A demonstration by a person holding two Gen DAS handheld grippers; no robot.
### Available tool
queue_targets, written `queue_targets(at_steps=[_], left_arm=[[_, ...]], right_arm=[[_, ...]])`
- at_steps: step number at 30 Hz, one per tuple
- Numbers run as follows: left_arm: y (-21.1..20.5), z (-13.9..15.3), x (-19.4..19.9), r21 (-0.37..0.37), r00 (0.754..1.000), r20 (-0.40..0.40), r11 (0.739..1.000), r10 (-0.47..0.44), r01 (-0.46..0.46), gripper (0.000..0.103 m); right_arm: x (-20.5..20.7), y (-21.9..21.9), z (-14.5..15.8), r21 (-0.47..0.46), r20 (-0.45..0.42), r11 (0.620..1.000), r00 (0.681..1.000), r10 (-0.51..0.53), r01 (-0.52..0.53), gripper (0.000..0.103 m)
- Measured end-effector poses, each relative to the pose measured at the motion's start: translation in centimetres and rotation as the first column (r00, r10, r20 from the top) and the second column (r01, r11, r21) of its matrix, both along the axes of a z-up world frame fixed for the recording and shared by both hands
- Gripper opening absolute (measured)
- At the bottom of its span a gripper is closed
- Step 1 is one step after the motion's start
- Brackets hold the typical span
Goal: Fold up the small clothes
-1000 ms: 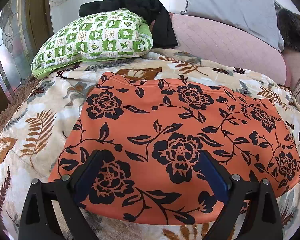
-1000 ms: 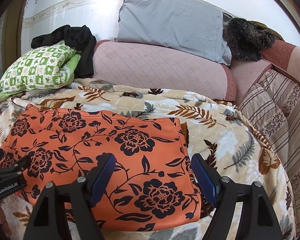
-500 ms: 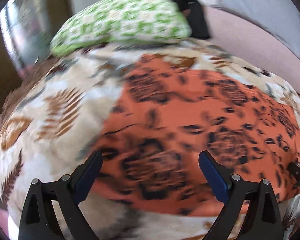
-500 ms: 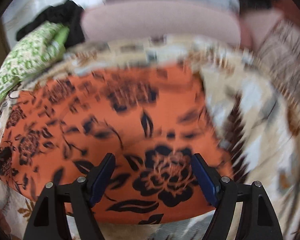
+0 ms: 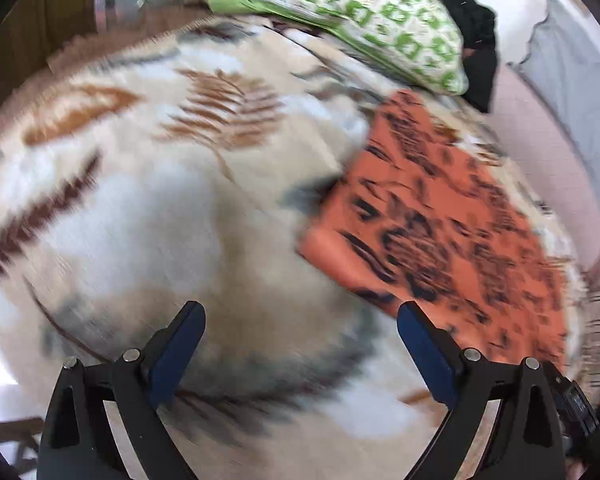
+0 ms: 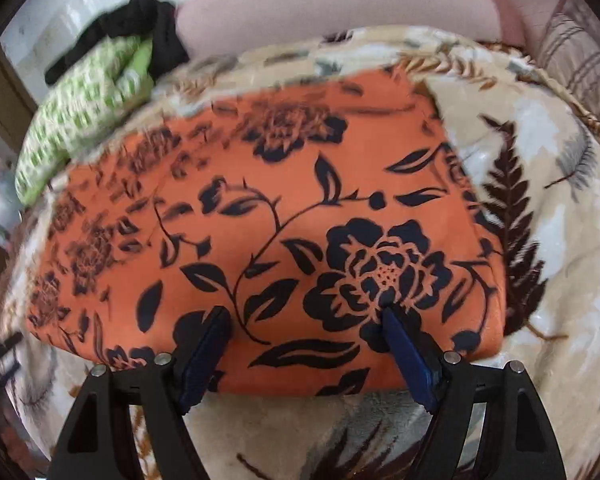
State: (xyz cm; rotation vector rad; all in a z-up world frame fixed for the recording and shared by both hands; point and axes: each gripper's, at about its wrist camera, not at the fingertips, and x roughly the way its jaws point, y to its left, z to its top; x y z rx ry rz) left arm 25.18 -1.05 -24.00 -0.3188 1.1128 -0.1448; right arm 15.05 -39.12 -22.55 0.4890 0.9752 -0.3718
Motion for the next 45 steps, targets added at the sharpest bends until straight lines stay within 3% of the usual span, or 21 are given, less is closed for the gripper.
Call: queue_targets(at_steps=[1,5,8,9,10,12,18,20,21,26,27,28,30,34,35,36,39,40,42,45], left_arm=[[-0.6,0.0,-0.2,-0.057,1.0,0.003,0.998,-0.025,0.025,0.097],[-2.6,-0.1,-0.3,-0.154,0.995,0.036,0.983,-0.097,0.102,0.092],[-2.8,-1.6,0.6,-0.262,0.997,-0.004,0.962,-0.081,0.078,0.082],[-2.8,-2.2,0.9,-0.295,0.997,-0.019,0.953,-0.077,0.068,0.072],[-3.0,-2.8,1.4,-0.319,0.997,-0.032,0.946,-0.075,0.061,0.055],[-3.2,-3.6,2.6,-0.341,0.996,-0.044,0.938,-0.077,0.058,0.048],[-3.6,-4.5,4.1,-0.414,1.0,-0.018,0.91,-0.014,0.006,0.05],[-3.5,-4.8,4.3,-0.449,1.0,-0.013,0.893,0.017,-0.021,0.055],[-3.5,-4.7,4.3,-0.461,1.0,-0.01,0.887,0.024,-0.026,0.061],[-4.8,-4.4,4.6,-0.428,0.999,0.037,0.904,0.028,-0.009,0.061],[-5.0,-4.2,4.6,-0.412,0.998,0.048,0.911,0.031,-0.009,0.05],[-5.3,-4.1,4.7,-0.378,0.998,0.061,0.926,0.03,-0.005,0.033],[-5.5,-3.9,4.8,-0.334,0.996,0.083,0.943,0.033,-0.004,0.024],[-6.0,-3.8,4.9,-0.294,0.995,0.101,0.956,0.025,0.006,0.025],[-6.2,-4.0,5.1,-0.292,0.995,0.093,0.956,0.021,0.007,0.028],[-6.2,-4.3,5.2,-0.308,0.997,0.078,0.951,0.023,0.002,0.038],[-6.2,-4.5,5.3,-0.323,0.997,0.079,0.946,0.017,0.009,0.04],[-6.3,-4.4,5.1,-0.304,0.996,0.086,0.952,0.014,0.013,0.031],[-6.5,-3.8,4.8,-0.268,0.994,0.111,0.963,0.019,0.011,0.022],[-7.6,-2.0,4.1,-0.202,0.982,0.186,0.979,0.0,0.038,0.016]], right_arm=[[-0.3,-0.1,0.6,0.021,0.018,1.0,1.0,-0.011,0.011,0.081],[-2.7,-0.6,2.7,0.115,0.146,0.992,0.986,-0.074,0.057,0.081],[-4.5,-0.8,3.8,0.174,0.237,0.984,0.968,-0.087,0.046,0.08],[-4.7,-0.9,3.9,0.18,0.25,0.983,0.964,-0.093,0.048,0.08],[-5.1,-1.3,4.1,0.187,0.267,0.981,0.958,-0.103,0.054,0.08],[-5.1,-1.8,3.9,0.197,0.277,0.979,0.954,-0.114,0.06,0.078],[-4.6,-2.9,2.2,0.255,0.251,0.965,0.96,-0.128,0.062,0.066],[-4.2,-2.8,1.9,0.251,0.243,0.967,0.964,-0.103,0.04,0.044],[-3.9,-2.7,1.7,0.245,0.239,0.969,0.967,-0.09,0.03,0.04],[-2.8,-2.0,1.0,0.238,0.237,0.971,0.969,-0.063,0.005,0.034],[-2.5,-1.7,0.9,0.235,0.24,0.972,0.97,-0.05,-0.008,0.034],[-2.2,-1.4,0.9,0.233,0.243,0.972,0.969,-0.039,-0.019,0.033],[-1.5,-0.6,1.0,0.223,0.256,0.974,0.967,-0.01,-0.049,0.032],[0.0,1.6,1.1,0.194,0.281,0.974,0.958,0.056,-0.114,0.027],[0.4,2.0,1.1,0.19,0.286,0.974,0.956,0.07,-0.128,0.026],[0.8,2.6,1.0,0.182,0.294,0.973,0.952,0.084,-0.142,0.026],[2.4,4.4,-0.2,0.177,0.266,0.964,0.952,0.148,-0.199,0.026],[3.2,5.1,-1.0,0.158,0.219,0.962,0.958,0.187,-0.224,0.027],[3.2,5.4,-0.9,0.119,0.222,0.964,0.953,0.208,-0.238,0.027],[2.3,3.7,-0.1,0.221,0.245,0.953,0.958,0.152,-0.208,0.026]])
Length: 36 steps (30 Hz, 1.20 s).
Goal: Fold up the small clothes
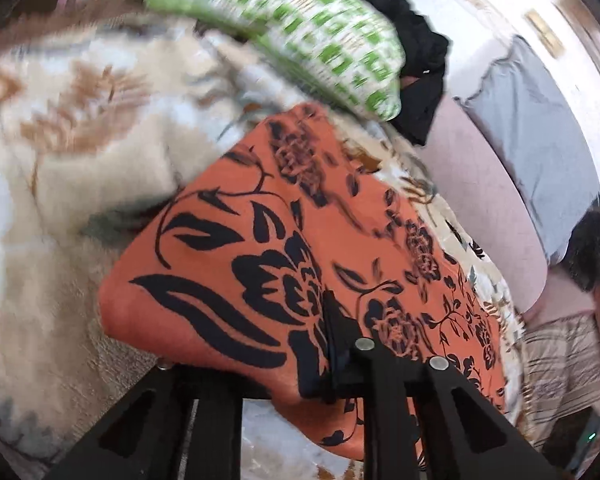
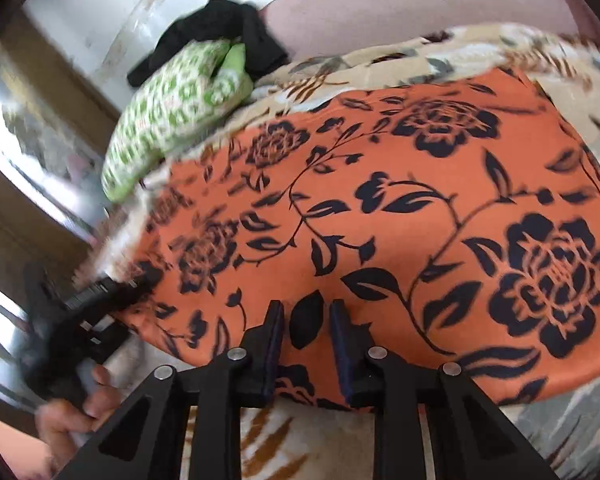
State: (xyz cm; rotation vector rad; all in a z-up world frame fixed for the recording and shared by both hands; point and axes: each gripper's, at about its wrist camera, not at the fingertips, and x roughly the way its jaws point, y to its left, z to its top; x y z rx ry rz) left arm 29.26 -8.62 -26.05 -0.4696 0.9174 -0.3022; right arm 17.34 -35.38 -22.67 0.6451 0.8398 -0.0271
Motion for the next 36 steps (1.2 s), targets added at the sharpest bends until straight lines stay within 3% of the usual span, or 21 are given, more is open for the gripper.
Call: queue_targets(at_steps=[3,6,10,13,16,18,20,21,23,24,26,27,29,31,32,35,36], left_arm=[[-2.2,2.9,-1.3,0.087,0.99,0.131,0.995,-0.056,0.045,0.015],[-4.9,5.6,-2.9,0.134,0.96,0.244,0.985,-0.135,0.104,0.015],[-10.2,7.7,-5.1,0.205,0.91,0.33,0.96,-0.252,0.191,0.014],[-15.1,8.1,-7.6,0.287,0.853,0.364,0.916,-0.375,0.281,0.014],[-19.9,7.1,-10.0,0.332,0.793,0.348,0.857,-0.499,0.394,0.014],[-23.0,5.4,-11.1,0.372,0.75,0.287,0.791,-0.596,0.487,0.015],[-25.2,3.4,-11.6,0.395,0.724,0.181,0.724,-0.665,0.566,0.018],[-25.5,2.8,-11.3,0.383,0.726,0.13,0.71,-0.675,0.591,0.022],[-24.6,3.3,-10.5,0.306,0.719,0.116,0.713,-0.685,0.63,0.028],[-23.8,4.1,-10.2,0.254,0.702,0.133,0.709,-0.699,0.658,0.038],[-21.4,6.3,-9.8,0.134,0.655,0.201,0.683,-0.728,0.718,0.062],[-19.9,7.6,-9.8,0.101,0.631,0.257,0.67,-0.731,0.735,0.076],[-17.9,9.1,-10.2,0.109,0.605,0.328,0.665,-0.726,0.739,0.08],[-15.9,9.3,-9.7,0.14,0.597,0.344,0.668,-0.725,0.731,0.08],[-15.3,9.0,-9.4,0.159,0.608,0.329,0.678,-0.722,0.718,0.08],[-13.7,6.6,-8.2,0.224,0.671,0.232,0.71,-0.704,0.667,0.08],[-13.3,5.7,-7.7,0.245,0.689,0.198,0.716,-0.697,0.653,0.08]], right_arm=[[-1.3,-2.2,0.4,0.022,0.006,0.998,0.998,-0.065,0.065,0.027],[-3.4,-5.9,0.4,0.056,0.007,0.982,0.983,-0.184,0.183,0.027],[-5.8,-10.0,0.5,0.071,0.03,0.956,0.957,-0.288,0.285,0.026],[-7.4,-12.5,0.8,0.089,0.051,0.94,0.941,-0.335,0.33,0.026],[-8.4,-14.5,1.3,0.123,0.077,0.924,0.924,-0.374,0.363,0.026],[-9.2,-15.3,1.7,0.141,0.108,0.917,0.915,-0.388,0.372,0.026],[-9.2,-15.7,2.0,0.167,0.133,0.919,0.915,-0.38,0.358,0.027],[-9.0,-16.0,1.9,0.193,0.139,0.922,0.921,-0.363,0.335,0.027],[-8.8,-16.6,1.3,0.28,0.152,0.919,0.932,-0.329,0.279,0.029],[-8.6,-17.0,0.8,0.344,0.159,0.905,0.935,-0.318,0.25,0.035],[-7.9,-17.3,0.1,0.402,0.134,0.885,0.941,-0.311,0.235,0.087],[-7.9,-17.4,-0.2,0.428,0.131,0.869,0.935,-0.33,0.247,0.088],[-7.6,-17.1,-0.2,0.47,0.153,0.855,0.933,-0.325,0.22,0.088],[-7.1,-16.5,0.2,0.512,0.183,0.841,0.935,-0.304,0.173,0.088],[-7.0,-16.2,0.4,0.51,0.187,0.844,0.937,-0.296,0.165,0.088],[-5.8,-14.6,0.8,0.456,0.145,0.873,0.954,-0.264,0.172,0.088],[-5.2,-14.1,0.4,0.414,0.083,0.886,0.961,-0.264,0.207,0.088]])
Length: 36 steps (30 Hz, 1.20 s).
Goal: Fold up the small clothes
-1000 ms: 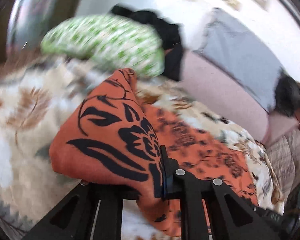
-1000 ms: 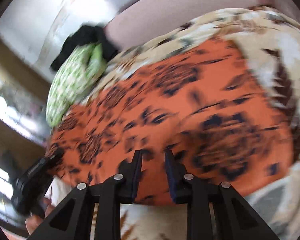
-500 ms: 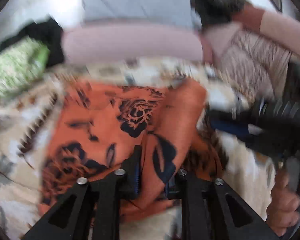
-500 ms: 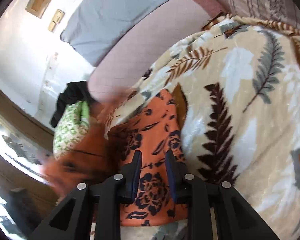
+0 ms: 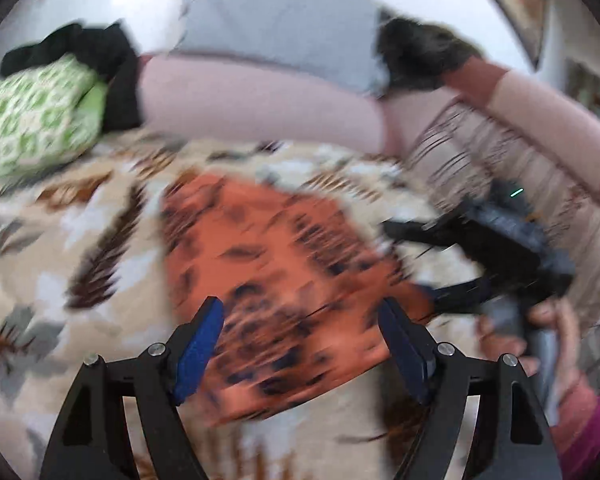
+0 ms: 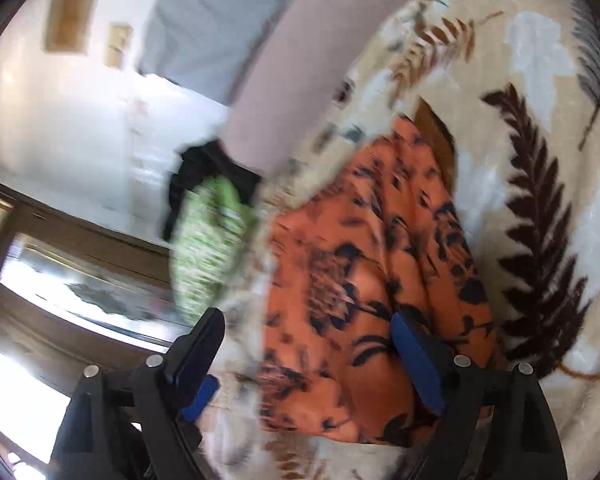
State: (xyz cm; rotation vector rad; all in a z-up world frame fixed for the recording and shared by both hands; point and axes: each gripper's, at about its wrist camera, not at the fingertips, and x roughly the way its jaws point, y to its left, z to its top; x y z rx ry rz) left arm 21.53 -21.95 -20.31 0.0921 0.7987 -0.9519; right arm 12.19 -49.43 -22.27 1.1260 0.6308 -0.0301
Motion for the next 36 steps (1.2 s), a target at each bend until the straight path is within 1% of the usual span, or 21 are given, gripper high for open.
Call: queue_targets(at_steps=[1,3,7,9,10,12,13,14,16,20,22,23,25,26,27,28,29,30,31,34,36], left_arm=[[0.3,-0.5,0.2,0.027,1.0,-0.006,1.0,0.016,-0.016,0.08],[0.9,-1.8,1.2,0.09,0.998,-0.04,0.995,0.054,-0.051,0.08],[1.5,-3.5,1.9,0.107,0.988,-0.136,0.993,0.069,-0.055,0.08],[1.1,-4.0,1.7,0.115,0.987,-0.155,0.993,0.05,-0.032,0.08],[0.8,-4.2,1.4,0.125,0.987,-0.157,0.992,0.041,-0.021,0.08],[0.7,-4.3,1.0,0.127,0.988,-0.154,0.992,0.031,-0.011,0.08],[0.4,-4.2,0.8,0.127,0.989,-0.147,0.992,0.031,-0.012,0.08],[0.3,-3.9,0.6,0.122,0.99,-0.136,0.992,0.033,-0.017,0.08],[0.3,-3.2,0.5,0.092,0.991,-0.13,0.995,0.039,-0.027,0.08],[0.2,-1.9,0.8,0.002,0.99,-0.134,0.999,0.045,-0.045,0.08],[-0.3,-1.9,0.7,0.017,0.991,-0.124,0.999,0.043,-0.042,0.08],[-0.8,-2.2,0.6,0.042,0.992,-0.124,0.999,0.038,-0.034,0.08],[-1.4,-2.9,0.6,0.088,0.991,-0.125,0.995,0.052,-0.041,0.08],[-1.7,-3.3,0.7,0.104,0.99,-0.129,0.993,0.061,-0.048,0.08],[-1.8,-3.4,0.9,0.11,0.989,-0.133,0.993,0.067,-0.052,0.08],[-1.8,-3.4,1.0,0.109,0.988,-0.134,0.992,0.074,-0.06,0.08],[-1.8,-3.4,1.1,0.107,0.988,-0.133,0.992,0.082,-0.068,0.08],[-1.8,-3.4,1.2,0.111,0.987,-0.133,0.991,0.088,-0.073,0.08],[-2.0,-3.7,1.3,0.133,0.986,-0.14,0.988,0.093,-0.074,0.08],[-2.7,-5.3,1.6,0.173,0.977,-0.2,0.984,0.076,-0.041,0.08],[-2.8,-5.9,1.8,0.175,0.971,-0.226,0.984,0.081,-0.042,0.081]], right_arm=[[0.2,0.3,-0.2,-0.025,-0.044,1.0,0.999,-0.017,0.016,0.088],[0.4,0.5,0.0,-0.051,-0.052,0.998,0.998,-0.034,0.031,0.087],[0.5,0.6,0.3,-0.147,-0.089,0.987,0.993,-0.075,0.061,0.084],[1.6,0.9,-1.2,-0.14,-0.137,0.99,0.989,-0.052,0.033,0.073],[2.1,1.1,-1.6,-0.163,-0.162,0.987,0.986,-0.04,0.013,0.062],[3.0,2.4,-1.2,-0.262,-0.199,0.965,0.98,-0.031,-0.023,0.036],[3.2,2.9,-1.0,-0.271,-0.194,0.962,0.981,-0.02,-0.034,0.022],[3.3,3.3,-0.4,-0.282,-0.174,0.959,0.985,-0.014,-0.037,0.018],[3.2,3.8,0.9,-0.355,-0.148,0.935,0.988,-0.035,-0.02,0.016],[1.2,3.8,5.3,-0.451,-0.003,0.89,0.997,-0.082,0.072,0.012],[0.2,3.3,6.0,-0.471,0.017,0.875,0.993,-0.114,0.109,0.012],[0.1,2.8,5.6,-0.479,-0.005,0.869,0.99,-0.143,0.123,0.012],[0.6,1.5,3.5,-0.441,-0.089,0.892,0.983,-0.158,0.103,0.013],[1.3,0.7,1.2,-0.357,-0.171,0.933,0.979,-0.109,0.042,0.013],[1.6,0.2,-0.4,-0.285,-0.217,0.958,0.973,-0.075,0.01,0.014],[1.6,-0.3,-1.9,-0.21,-0.236,0.977,0.969,-0.073,0.023,0.015],[1.2,-0.6,-1.8,-0.19,-0.219,0.981,0.972,-0.088,0.047,0.015],[1.1,-0.6,-1.1,-0.198,-0.214,0.979,0.973,-0.086,0.044,0.015],[0.9,-0.7,0.4,-0.245,-0.2,0.968,0.975,-0.101,0.05,0.015],[-0.3,0.0,3.7,-0.398,-0.133,0.907,0.97,-0.205,0.137,0.015],[0.5,0.7,5.0,-0.442,-0.085,0.886,0.977,-0.196,0.139,0.015]])
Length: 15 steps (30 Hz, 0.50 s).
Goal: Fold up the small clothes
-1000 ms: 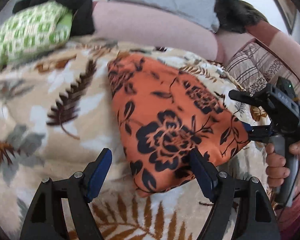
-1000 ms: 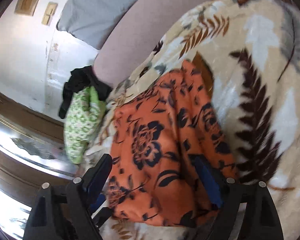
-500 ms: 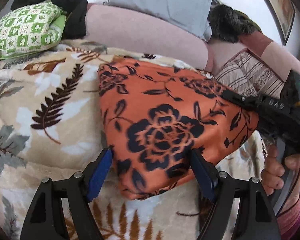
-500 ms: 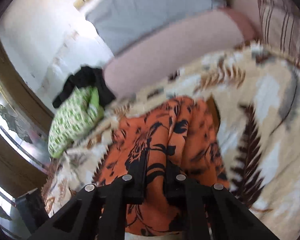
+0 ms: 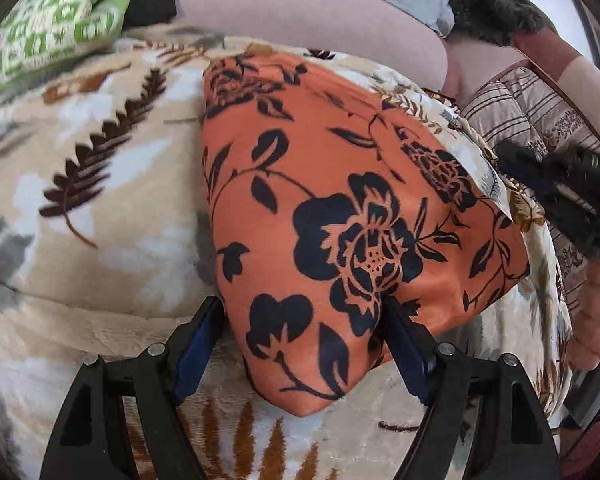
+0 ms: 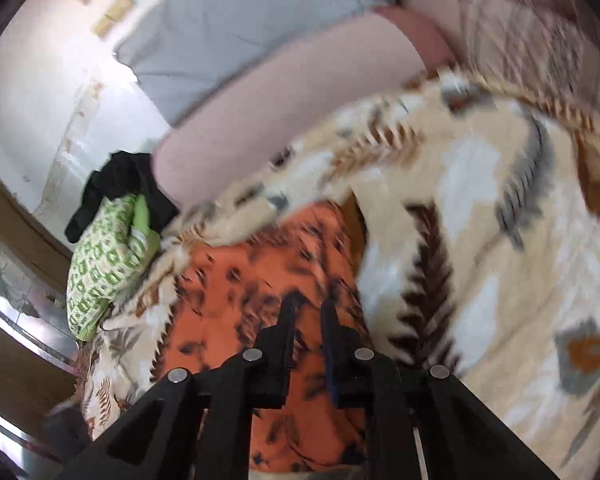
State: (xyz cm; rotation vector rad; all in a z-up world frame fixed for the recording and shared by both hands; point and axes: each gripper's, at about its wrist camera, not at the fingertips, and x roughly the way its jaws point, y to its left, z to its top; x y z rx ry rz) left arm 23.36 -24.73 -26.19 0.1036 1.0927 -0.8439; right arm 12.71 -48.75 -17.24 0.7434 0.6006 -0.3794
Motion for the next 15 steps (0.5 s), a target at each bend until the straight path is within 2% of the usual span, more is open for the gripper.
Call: queue_targets(at_steps=[2,4,6,8,9,12,14,15], left_arm=[[0.0,0.1,0.0,0.001,1.0,-0.006,1.0,-0.004,0.004,0.081],[0.0,0.0,0.0,0.0,1.0,-0.012,1.0,-0.007,0.007,0.082],[0.0,0.0,0.0,0.003,1.0,-0.009,1.0,-0.016,0.016,0.082],[0.0,0.0,0.1,0.002,1.0,-0.014,1.0,-0.015,0.015,0.082],[0.0,0.1,0.2,0.0,1.0,-0.018,1.0,-0.012,0.012,0.082],[0.1,0.6,0.1,-0.007,1.0,-0.011,1.0,-0.017,0.017,0.082],[0.5,1.3,0.1,-0.017,1.0,0.012,1.0,-0.022,0.022,0.082],[0.8,1.6,0.1,-0.022,0.999,0.025,1.0,-0.021,0.022,0.082]], right_arm=[[2.0,0.2,0.4,0.008,-0.02,0.998,0.997,0.07,-0.07,0.015],[5.6,0.3,-0.2,0.036,-0.079,0.993,0.991,0.111,-0.109,0.015],[9.3,-0.4,-1.8,0.067,-0.188,0.988,0.97,0.152,-0.141,0.015],[12.2,-1.3,-4.3,0.126,-0.299,0.985,0.942,0.154,-0.121,0.015],[13.5,-2.6,-5.7,0.169,-0.323,0.981,0.935,0.145,-0.094,0.013],[14.8,-4.3,-4.7,0.18,-0.337,0.982,0.935,0.113,-0.054,0.013],[16.0,-3.7,-1.9,0.112,-0.283,0.988,0.95,0.13,-0.102,0.015],[16.3,-3.3,-1.2,0.105,-0.259,0.986,0.953,0.154,-0.131,0.015]])
